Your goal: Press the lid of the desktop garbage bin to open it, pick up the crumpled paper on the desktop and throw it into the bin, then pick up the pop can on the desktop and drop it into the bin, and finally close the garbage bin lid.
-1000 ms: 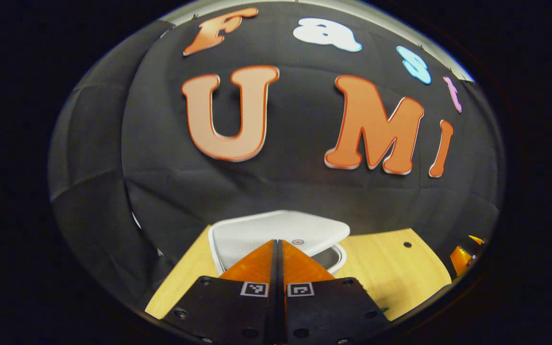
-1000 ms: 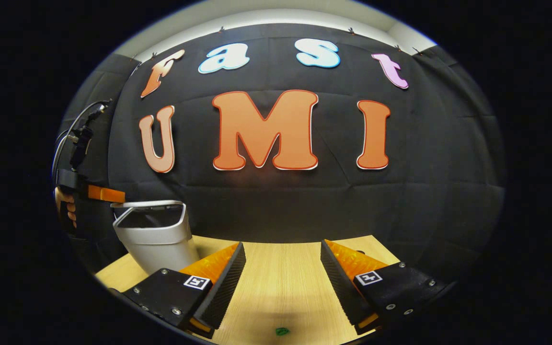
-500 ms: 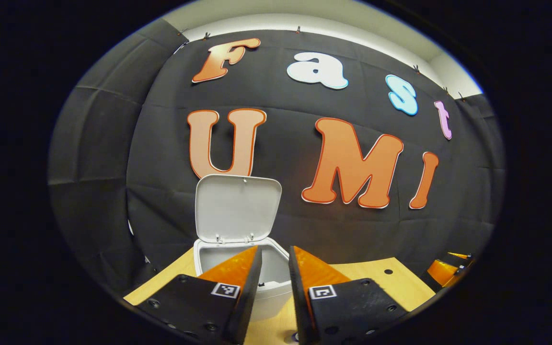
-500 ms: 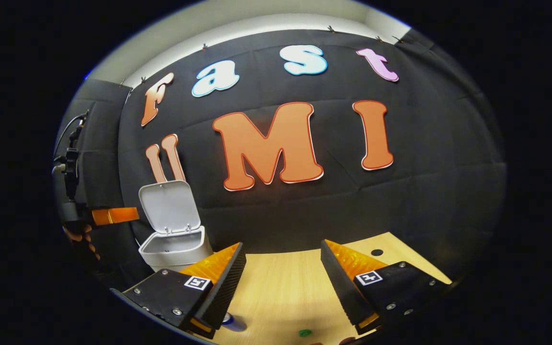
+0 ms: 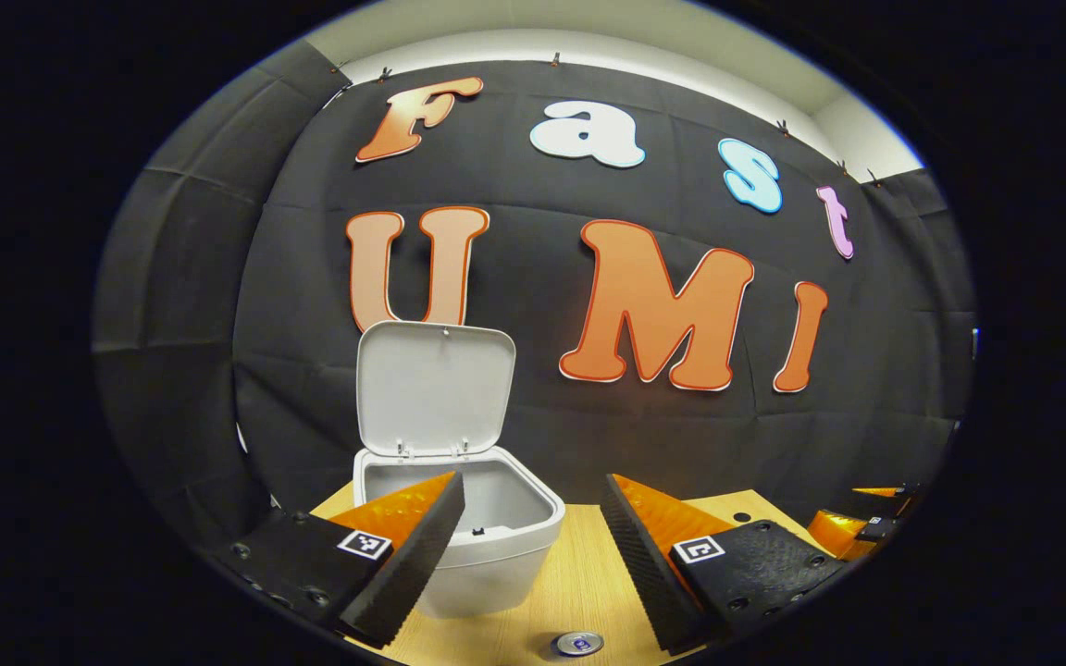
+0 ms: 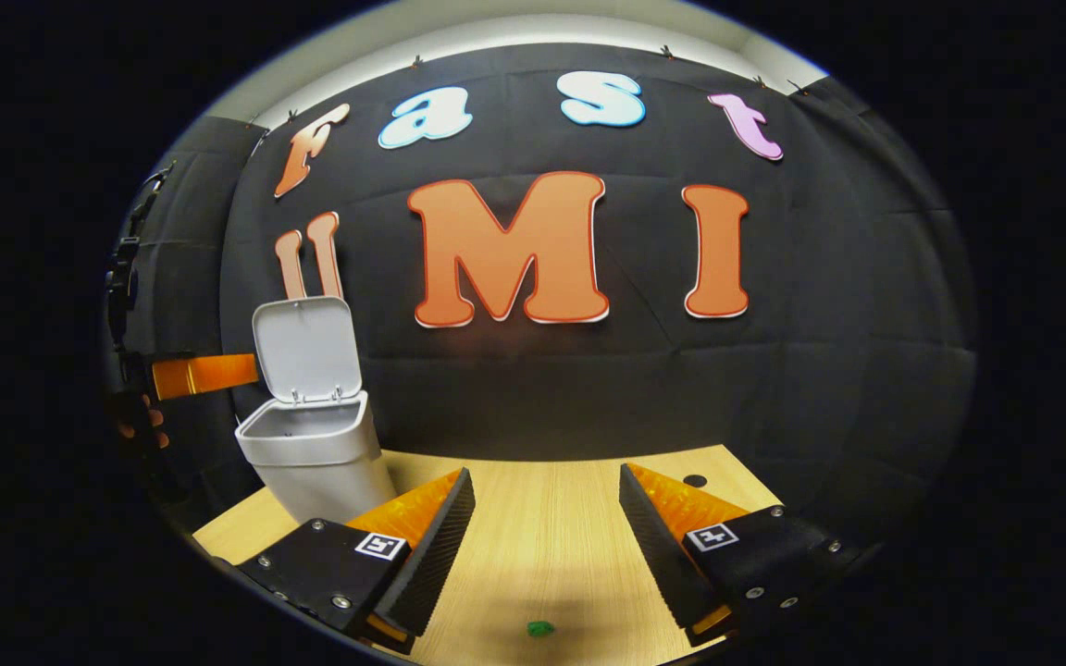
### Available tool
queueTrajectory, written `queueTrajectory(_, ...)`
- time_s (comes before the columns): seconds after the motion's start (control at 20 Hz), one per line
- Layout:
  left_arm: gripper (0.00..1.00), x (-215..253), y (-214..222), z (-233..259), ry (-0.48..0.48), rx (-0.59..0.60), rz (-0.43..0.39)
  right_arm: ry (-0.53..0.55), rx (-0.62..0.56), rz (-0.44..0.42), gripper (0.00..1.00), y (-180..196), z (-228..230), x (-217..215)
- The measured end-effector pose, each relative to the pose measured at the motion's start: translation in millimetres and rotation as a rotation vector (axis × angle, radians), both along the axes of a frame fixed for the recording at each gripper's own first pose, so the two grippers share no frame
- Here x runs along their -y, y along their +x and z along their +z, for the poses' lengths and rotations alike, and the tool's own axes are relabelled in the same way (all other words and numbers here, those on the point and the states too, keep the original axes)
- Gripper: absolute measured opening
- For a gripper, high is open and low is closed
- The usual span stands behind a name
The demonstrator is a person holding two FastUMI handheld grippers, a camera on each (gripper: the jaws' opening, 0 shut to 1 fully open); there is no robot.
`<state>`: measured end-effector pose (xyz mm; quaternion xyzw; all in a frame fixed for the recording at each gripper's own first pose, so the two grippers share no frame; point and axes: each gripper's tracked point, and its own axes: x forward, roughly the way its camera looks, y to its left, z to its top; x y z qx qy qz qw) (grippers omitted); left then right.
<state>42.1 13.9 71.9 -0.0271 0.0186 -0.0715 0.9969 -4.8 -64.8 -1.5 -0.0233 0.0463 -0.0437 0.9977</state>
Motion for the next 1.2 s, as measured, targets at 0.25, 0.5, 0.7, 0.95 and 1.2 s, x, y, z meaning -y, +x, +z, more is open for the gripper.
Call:
queueTrajectory(0.25,0.95,3.2,2.8,-23.1,0.041,-0.024,-0.021,-0.031,-0.135,-0.011,0.94,-0.1,-51.0,11.0)
queueTrajectory(0.5,0.94,7.4,4.8,-48.5,0.065,-0.068,-0.039,0.004,-0.303,0.028,0.95,-3.4,-121.0,4.8)
queueTrajectory(0.7,0.94,3.8,1.9,-74.0,0.057,-0.127,-0.049,-0.013,-0.411,0.038,0.94,-7.0,-164.9,3.1)
queueTrajectory(0.95,0.94,-7.3,1.6,-97.7,0.072,-0.179,-0.043,-0.006,-0.578,0.034,0.96,-13.9,-217.3,1.1)
queueTrajectory(1.2,0.94,-23.0,1.7,-117.5,0.095,-0.221,-0.023,0.007,-0.687,0.041,0.96,-8.2,-252.5,-5.9)
